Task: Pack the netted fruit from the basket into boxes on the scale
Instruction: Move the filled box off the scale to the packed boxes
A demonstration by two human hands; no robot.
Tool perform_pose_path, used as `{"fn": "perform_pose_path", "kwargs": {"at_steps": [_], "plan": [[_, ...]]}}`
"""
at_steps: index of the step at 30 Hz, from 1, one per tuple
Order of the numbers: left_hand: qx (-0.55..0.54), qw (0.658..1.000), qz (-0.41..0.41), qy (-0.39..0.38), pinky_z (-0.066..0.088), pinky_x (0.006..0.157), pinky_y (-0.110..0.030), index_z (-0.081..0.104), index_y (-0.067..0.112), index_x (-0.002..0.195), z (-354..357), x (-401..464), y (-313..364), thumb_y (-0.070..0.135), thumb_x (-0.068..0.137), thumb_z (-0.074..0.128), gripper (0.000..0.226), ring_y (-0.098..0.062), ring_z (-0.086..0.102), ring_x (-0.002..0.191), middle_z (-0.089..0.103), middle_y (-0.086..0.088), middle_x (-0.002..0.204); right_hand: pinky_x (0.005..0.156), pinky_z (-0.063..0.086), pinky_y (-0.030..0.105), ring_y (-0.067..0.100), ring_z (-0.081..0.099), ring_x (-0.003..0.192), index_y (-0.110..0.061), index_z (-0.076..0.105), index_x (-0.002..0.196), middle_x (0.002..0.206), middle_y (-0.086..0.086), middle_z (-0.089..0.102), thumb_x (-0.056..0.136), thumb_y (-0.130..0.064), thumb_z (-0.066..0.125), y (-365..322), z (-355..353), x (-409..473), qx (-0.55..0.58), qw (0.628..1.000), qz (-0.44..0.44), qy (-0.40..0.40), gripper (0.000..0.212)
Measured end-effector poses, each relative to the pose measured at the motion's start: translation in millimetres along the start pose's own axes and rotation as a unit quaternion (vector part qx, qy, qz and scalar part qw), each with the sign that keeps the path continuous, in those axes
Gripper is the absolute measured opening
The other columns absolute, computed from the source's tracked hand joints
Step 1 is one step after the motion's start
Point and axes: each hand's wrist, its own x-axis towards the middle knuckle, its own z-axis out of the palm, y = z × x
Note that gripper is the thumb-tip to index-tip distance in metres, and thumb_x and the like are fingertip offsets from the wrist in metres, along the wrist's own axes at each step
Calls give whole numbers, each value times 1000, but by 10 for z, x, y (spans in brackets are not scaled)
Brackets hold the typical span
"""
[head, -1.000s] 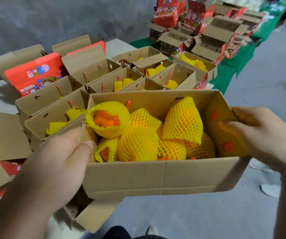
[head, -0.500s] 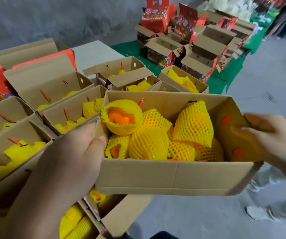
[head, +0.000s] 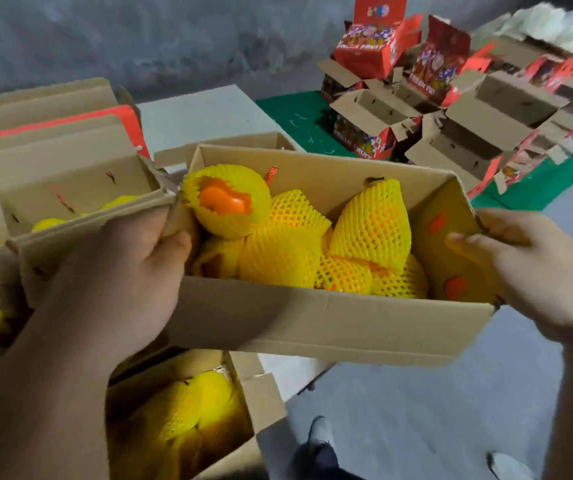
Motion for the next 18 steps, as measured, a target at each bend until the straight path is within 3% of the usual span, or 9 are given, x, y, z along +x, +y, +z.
{"fn": "perform_pose_path", "kwargs": {"at_steps": [3, 6, 8, 12, 15, 18], "plan": [[-5, 999, -33, 32, 35, 60, -34, 63, 31, 87, 327, 149, 290, 48, 91, 44, 26, -14, 55, 66, 60, 14, 73, 65, 64, 52, 27, 74, 79, -30, 69, 97, 91, -3, 75, 104, -30, 60, 160, -269, 567, -6, 999, -26, -39, 12], [-31, 995, -66, 67, 42, 58, -30, 67, 27, 88, 626, 296, 537, 44, 90, 47, 27, -14, 55, 63, 62, 4, 69, 59, 61, 36, 15, 74, 73, -38, 69, 106, 84, -15, 74, 105, -35, 57, 249, -497, 1066, -11, 996, -59, -69, 12], [-45, 993, -75, 82, 38, 52, -11, 72, 15, 98, 769, 395, 649, 41, 89, 47, 37, -17, 58, 68, 67, -5, 72, 48, 52, 25, 11, 71, 64, -38, 70, 113, 76, -20, 72, 105, -37, 56, 220, -593, 1356, -16, 993, -89, -77, 16], [-39, 990, -99, 92, 37, 49, -6, 70, 5, 92, 937, 658, 827, 38, 88, 47, 41, -18, 57, 66, 66, -12, 71, 59, 46, 28, 10, 71, 61, -41, 68, 92, 66, -26, 69, 106, -38, 54, 82, -689, 1845, -33, 988, -110, -100, 19], [-43, 988, -101, 106, 40, 50, -11, 70, 9, 89, 1028, 919, 941, 38, 87, 47, 37, -21, 57, 64, 65, -11, 70, 60, 61, 48, 23, 76, 65, -42, 73, 83, 77, -2, 77, 105, -32, 57, -4, -741, 2198, -37, 987, -125, -96, 29], [-17, 990, -93, 100, 49, 64, -42, 65, 18, 84, 1108, 1248, 1068, 42, 88, 47, 30, -28, 58, 68, 62, -2, 68, 55, 57, 31, 21, 73, 58, -35, 77, 89, 76, 1, 78, 103, -26, 60, -1, -827, 2595, -3, 988, -127, -90, 23]]}}
